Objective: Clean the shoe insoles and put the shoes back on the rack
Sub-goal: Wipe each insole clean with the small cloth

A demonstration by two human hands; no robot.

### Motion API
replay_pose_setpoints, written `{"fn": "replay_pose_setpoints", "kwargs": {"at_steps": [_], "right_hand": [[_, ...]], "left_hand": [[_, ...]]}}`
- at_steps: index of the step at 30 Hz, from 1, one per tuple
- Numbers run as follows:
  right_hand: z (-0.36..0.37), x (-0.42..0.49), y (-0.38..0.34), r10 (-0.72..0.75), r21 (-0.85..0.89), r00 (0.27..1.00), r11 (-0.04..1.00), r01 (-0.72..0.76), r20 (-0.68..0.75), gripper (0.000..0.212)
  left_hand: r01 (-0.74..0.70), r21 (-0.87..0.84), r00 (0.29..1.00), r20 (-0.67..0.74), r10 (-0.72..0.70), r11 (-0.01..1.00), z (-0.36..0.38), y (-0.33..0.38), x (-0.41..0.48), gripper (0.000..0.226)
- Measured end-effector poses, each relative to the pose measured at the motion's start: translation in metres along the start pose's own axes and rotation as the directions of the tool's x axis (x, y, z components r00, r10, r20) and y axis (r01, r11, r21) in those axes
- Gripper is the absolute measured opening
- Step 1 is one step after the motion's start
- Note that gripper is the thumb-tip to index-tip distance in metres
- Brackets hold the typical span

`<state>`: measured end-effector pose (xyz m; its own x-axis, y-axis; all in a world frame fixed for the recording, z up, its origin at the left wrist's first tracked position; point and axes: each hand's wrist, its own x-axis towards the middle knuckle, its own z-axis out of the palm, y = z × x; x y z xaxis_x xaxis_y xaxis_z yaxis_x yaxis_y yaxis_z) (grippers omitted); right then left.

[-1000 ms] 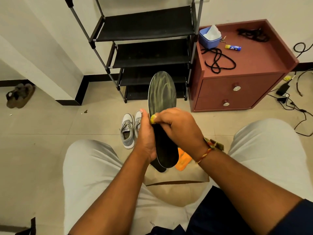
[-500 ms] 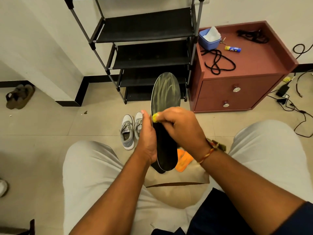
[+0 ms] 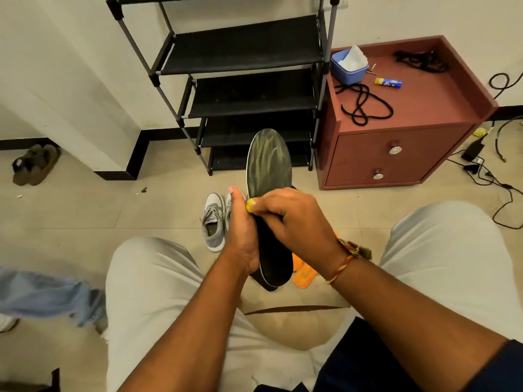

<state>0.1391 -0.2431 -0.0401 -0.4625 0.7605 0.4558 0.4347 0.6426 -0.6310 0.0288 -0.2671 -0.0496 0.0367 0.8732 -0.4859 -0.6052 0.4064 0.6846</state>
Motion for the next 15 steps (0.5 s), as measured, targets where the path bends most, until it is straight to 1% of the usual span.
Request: {"fn": "replay_pose_setpoints", "kwargs": {"at_steps": [2, 5, 7, 9, 11, 13, 15], "right_hand": [[-0.005, 0.006, 0.007, -0.018, -0.055, 0.999, 0.998, 0.016, -0.034, 0.015], [-0.018, 0.019, 0.022, -0.002, -0.155, 0.985, 0.988, -0.025, -0.173, 0.013], [-0.029, 0.024, 0.034, 0.070, -0.162, 0.961, 0.980, -0.117, -0.269, 0.013], [-0.036, 0.026, 0.042, 0.147, -0.117, 0.939, 0.975, -0.191, -0.312, 0.013], [-0.034, 0.024, 0.038, 0.148, -0.085, 0.947, 0.980, -0.178, -0.285, 0.011], [-0.024, 0.019, 0.024, 0.107, -0.060, 0.976, 0.991, -0.120, -0.187, 0.010], [-0.012, 0.012, 0.009, 0.075, -0.013, 0.995, 0.997, -0.077, -0.072, 0.011]], "left_hand": [[0.010, 0.043, 0.999, 0.033, -0.011, 0.999, 0.003, -0.001, -0.003, 0.091], [0.047, 0.161, 0.993, 0.097, -0.064, 0.986, 0.006, -0.010, -0.002, 0.097], [0.074, 0.223, 0.984, 0.143, -0.108, 0.972, 0.005, -0.015, 0.002, 0.104], [0.093, 0.256, 0.975, 0.171, -0.139, 0.962, 0.003, -0.017, 0.005, 0.110], [0.093, 0.252, 0.978, 0.156, -0.135, 0.963, 0.002, -0.017, 0.006, 0.109], [0.066, 0.207, 0.988, 0.126, -0.093, 0.976, 0.003, -0.013, 0.005, 0.103], [0.057, 0.121, 0.994, 0.083, -0.067, 0.991, 0.003, -0.005, 0.003, 0.098]]}}
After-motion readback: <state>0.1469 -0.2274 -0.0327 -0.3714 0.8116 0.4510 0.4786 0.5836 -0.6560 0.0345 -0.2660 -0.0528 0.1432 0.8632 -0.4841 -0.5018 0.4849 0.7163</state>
